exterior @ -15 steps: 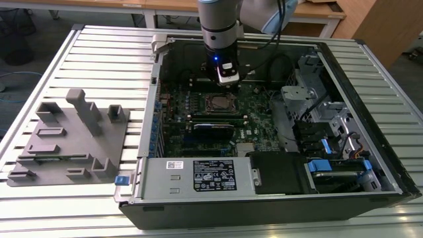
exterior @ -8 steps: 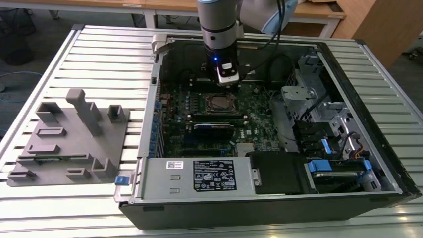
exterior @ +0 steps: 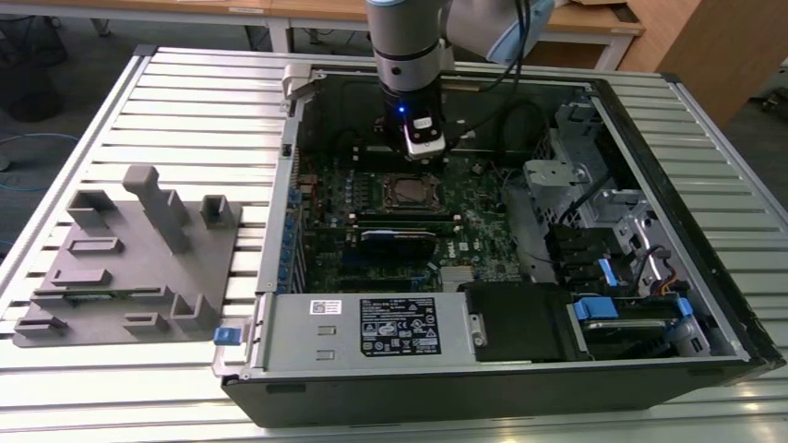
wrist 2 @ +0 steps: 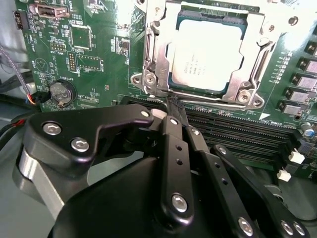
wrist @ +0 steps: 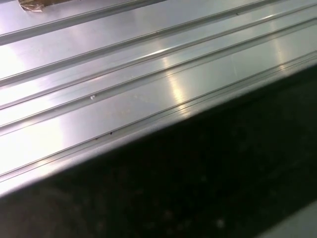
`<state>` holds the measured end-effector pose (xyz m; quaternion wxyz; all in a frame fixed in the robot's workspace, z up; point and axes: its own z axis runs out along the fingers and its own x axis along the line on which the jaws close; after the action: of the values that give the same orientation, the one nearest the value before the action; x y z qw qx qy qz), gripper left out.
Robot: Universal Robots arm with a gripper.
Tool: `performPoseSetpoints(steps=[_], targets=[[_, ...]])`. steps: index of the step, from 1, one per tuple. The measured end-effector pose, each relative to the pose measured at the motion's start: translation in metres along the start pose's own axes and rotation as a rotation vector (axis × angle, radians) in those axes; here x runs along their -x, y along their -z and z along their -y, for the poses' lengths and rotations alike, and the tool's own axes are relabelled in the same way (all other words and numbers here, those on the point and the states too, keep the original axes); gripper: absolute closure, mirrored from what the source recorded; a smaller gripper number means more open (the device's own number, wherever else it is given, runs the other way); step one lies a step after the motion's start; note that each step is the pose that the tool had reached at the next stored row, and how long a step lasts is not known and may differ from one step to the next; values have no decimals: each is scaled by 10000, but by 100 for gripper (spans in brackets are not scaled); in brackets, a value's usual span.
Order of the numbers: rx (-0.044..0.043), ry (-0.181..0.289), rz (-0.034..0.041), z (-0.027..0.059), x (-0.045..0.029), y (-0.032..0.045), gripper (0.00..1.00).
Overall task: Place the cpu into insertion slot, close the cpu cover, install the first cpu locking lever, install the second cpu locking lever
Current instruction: 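Install the first cpu locking lever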
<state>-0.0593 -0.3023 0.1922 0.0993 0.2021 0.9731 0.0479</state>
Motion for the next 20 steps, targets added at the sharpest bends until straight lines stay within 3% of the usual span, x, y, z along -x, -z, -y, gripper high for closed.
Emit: performPoseSetpoints(steps=[15, 20], targets=[[-16, 1, 27, -8, 11, 53, 89], [-14, 0, 28, -18, 24, 127, 89]])
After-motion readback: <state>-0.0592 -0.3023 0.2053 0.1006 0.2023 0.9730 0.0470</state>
